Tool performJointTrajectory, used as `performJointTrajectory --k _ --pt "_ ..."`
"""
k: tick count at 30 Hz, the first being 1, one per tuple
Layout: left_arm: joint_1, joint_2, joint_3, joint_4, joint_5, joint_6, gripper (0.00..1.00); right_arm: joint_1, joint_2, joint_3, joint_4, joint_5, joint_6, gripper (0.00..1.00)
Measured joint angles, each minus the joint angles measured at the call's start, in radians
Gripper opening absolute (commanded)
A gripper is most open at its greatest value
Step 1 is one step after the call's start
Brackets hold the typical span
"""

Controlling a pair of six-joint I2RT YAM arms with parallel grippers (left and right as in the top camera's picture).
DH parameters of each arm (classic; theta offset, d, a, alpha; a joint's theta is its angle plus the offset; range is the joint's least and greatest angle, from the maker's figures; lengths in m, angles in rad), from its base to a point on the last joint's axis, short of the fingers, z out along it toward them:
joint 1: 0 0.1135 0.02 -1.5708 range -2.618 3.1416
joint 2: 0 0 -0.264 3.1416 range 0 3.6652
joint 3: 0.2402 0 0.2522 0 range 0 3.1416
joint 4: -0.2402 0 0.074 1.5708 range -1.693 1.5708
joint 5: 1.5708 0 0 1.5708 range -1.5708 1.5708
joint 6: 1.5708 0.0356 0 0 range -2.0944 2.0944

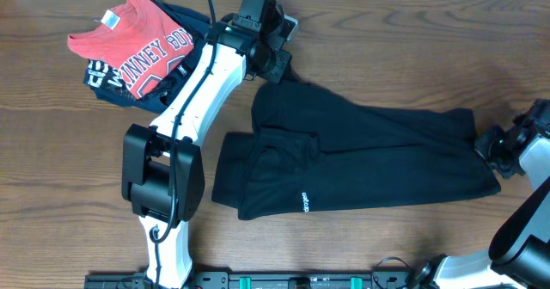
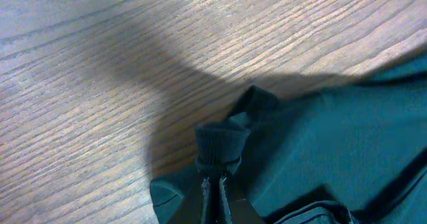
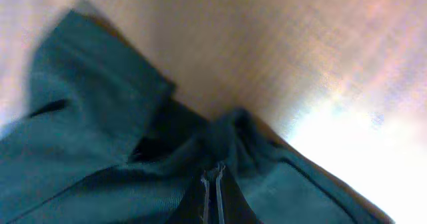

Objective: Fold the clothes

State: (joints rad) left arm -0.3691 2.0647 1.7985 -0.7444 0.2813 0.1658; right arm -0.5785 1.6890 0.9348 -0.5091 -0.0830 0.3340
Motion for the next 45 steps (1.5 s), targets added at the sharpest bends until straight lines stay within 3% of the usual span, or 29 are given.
performJointTrajectory --k 1,2,3,6,10,18,20,22,25,32,37,45 --pt "0.000 0.000 0.000 0.000 0.000 0.000 0.06 0.000 0.000 0.000 -0.002 0.018 0.011 0.42" --pt "0.000 0.000 0.000 0.000 0.000 0.000 0.06 0.000 0.000 0.000 0.004 0.031 0.015 0.52" --pt "0.000 0.000 0.000 0.000 0.000 0.000 0.06 -0.001 0.000 0.000 0.021 0.035 0.018 0.52" --pt "0.000 0.000 0.000 0.000 0.000 0.000 0.06 -0.005 0.000 0.000 0.105 0.002 0.016 0.38" --pt "0.000 0.000 0.000 0.000 0.000 0.000 0.06 -0.009 -0.001 0.000 0.229 -0.123 -0.005 0.38" --pt "0.000 0.000 0.000 0.000 0.000 0.000 0.06 -0.008 0.000 0.000 0.206 -0.192 -0.010 0.38" --pt "0.000 0.000 0.000 0.000 0.000 0.000 0.06 -0.008 0.003 0.000 0.175 -0.193 -0.012 0.31" --pt "0.000 0.000 0.000 0.000 0.000 0.000 0.06 -0.008 0.012 0.000 0.121 -0.193 -0.021 0.17" --pt "0.000 0.000 0.000 0.000 0.000 0.000 0.06 -0.008 0.022 0.000 0.040 -0.180 -0.021 0.14" --pt "0.000 0.000 0.000 0.000 0.000 0.000 0.06 -0.014 0.024 0.000 0.061 -0.104 -0.007 0.31" --pt "0.000 0.000 0.000 0.000 0.000 0.000 0.06 -0.034 0.024 0.000 0.185 -0.235 -0.045 0.43" --pt "0.000 0.000 0.000 0.000 0.000 0.000 0.06 -0.040 0.024 0.000 0.216 -0.343 -0.079 0.45"
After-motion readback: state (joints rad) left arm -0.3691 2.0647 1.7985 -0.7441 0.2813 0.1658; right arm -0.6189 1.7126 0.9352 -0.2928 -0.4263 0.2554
